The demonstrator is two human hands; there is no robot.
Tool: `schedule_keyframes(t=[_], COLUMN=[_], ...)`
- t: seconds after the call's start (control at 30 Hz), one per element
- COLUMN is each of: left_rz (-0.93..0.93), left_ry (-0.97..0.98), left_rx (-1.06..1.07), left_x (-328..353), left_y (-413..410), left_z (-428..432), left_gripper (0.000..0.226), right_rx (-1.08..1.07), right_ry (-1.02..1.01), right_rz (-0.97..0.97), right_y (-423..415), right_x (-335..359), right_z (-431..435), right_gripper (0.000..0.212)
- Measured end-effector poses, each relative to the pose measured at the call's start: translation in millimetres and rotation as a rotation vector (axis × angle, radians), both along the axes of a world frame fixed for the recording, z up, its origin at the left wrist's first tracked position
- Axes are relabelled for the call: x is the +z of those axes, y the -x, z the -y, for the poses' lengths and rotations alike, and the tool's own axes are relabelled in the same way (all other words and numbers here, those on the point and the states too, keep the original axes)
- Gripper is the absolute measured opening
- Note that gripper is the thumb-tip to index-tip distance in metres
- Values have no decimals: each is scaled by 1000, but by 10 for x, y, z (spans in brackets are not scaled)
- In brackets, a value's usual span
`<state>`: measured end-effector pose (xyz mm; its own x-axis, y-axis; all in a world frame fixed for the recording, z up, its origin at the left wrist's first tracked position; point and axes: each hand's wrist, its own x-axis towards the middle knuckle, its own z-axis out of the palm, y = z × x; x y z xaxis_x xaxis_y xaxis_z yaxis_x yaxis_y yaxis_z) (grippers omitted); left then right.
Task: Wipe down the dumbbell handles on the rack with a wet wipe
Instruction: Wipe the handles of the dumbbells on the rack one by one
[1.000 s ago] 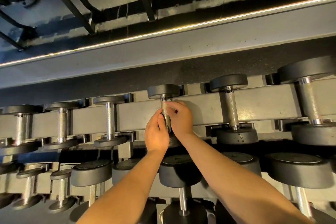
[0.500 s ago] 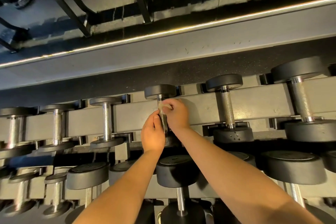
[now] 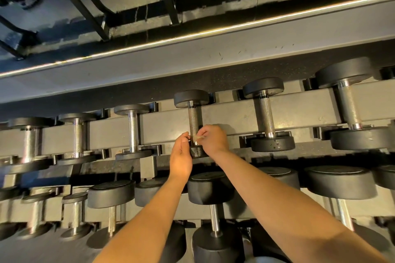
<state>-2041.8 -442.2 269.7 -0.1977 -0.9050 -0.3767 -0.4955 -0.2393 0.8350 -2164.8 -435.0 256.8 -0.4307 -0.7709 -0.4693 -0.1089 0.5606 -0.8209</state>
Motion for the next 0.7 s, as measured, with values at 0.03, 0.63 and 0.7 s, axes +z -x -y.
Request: schedule_keyframes(t=[0.03,0.63,0.7], left_rz=[-15,-79,-61], left_ry=[-27,182,204], left_rx=[-3,54,-6], left_x=[32,-56,-120], left_y=[4,281,351], left_z=[21,834,892], left_gripper=[36,23,25], right_rx=[-24,-324,-338], right_ry=[43,214,216], right_rz=[7,-220,-248], right_y=[-32,-409,-408], right_x=[71,-46,-84], right_z=[-8,148,140], right_gripper=[9,25,25])
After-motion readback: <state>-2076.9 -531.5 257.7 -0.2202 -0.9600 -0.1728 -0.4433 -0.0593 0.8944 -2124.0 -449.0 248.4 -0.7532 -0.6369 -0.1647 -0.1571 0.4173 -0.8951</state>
